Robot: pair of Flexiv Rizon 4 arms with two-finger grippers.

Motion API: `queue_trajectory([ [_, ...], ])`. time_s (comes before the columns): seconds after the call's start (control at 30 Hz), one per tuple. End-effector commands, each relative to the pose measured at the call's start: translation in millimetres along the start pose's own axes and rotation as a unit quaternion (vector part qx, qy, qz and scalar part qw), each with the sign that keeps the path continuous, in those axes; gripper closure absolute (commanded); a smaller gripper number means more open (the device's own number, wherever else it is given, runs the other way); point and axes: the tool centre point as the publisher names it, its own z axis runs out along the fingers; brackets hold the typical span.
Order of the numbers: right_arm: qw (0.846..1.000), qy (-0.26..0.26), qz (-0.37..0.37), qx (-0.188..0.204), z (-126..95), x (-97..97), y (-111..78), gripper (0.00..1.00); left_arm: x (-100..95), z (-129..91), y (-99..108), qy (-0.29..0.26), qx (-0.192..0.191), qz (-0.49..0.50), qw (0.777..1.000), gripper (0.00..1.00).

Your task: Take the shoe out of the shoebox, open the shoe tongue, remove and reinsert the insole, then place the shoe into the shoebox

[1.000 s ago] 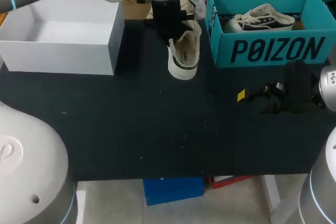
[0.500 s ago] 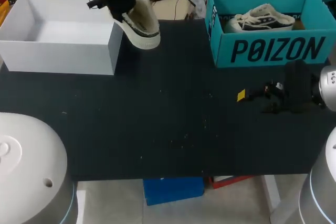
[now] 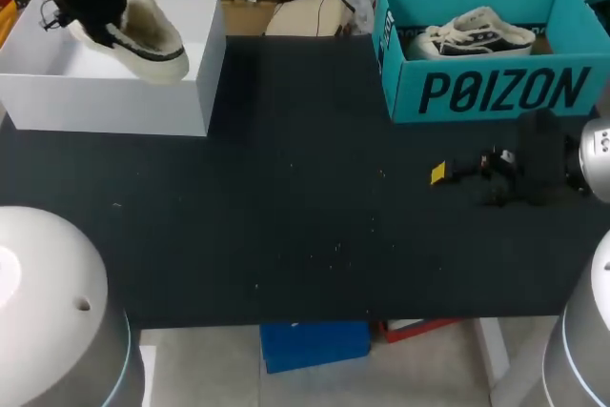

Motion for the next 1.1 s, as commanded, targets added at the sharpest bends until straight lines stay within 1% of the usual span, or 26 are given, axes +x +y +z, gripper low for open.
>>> queue_trajectory([
  [0.03, 1.0, -0.001, 0.0, 0.001, 1, 0.8, 0.2, 0.0, 33.5, -2, 23, -0.057, 0.002, -0.014, 0.998, 1.0],
  [0.17, 1.0, -0.001, 0.0, 0.001, 1, 0.8, 0.2, 0.0, 44.8, 1, 52, -0.063, -0.009, -0.042, 0.997, 1.0],
  [0.33, 1.0, -0.001, 0.0, 0.001, 1, 0.8, 0.2, 0.0, 56.5, 15, 87, -0.071, -0.02, -0.088, 0.993, 1.0],
  [0.43, 1.0, -0.001, 0.0, 0.001, 1, 0.8, 0.2, 0.0, 57.4, 24, 102, -0.073, -0.008, -0.101, 0.992, 1.0],
  [0.47, 1.0, -0.001, 0.0, 0.001, 1, 0.8, 0.2, 0.0, 54.9, 27, 105, -0.079, 0.003, -0.101, 0.992, 1.0],
  [0.5, 1.0, -0.001, 0.0, 0.001, 1, 0.8, 0.2, 0.0, 52.7, 29, 106, -0.08, 0.009, -0.097, 0.992, 1.0],
  [0.97, 1.0, -0.001, 0.0, 0.001, 1, 0.8, 0.2, 0.0, 52.7, 29, 106, -0.08, 0.009, -0.097, 0.992, 1.0],
  [1.07, 1.0, -0.001, 0.0, 0.001, 1, 0.8, 0.2, 0.0, 58.6, 37, 101, -0.044, 0.01, -0.169, 0.984, 1.0],
  [1.1, 1.0, -0.001, 0.0, 0.001, 1, 0.8, 0.2, 0.0, 60.3, 40, 101, -0.039, 0.001, -0.19, 0.981, 1.0],
])
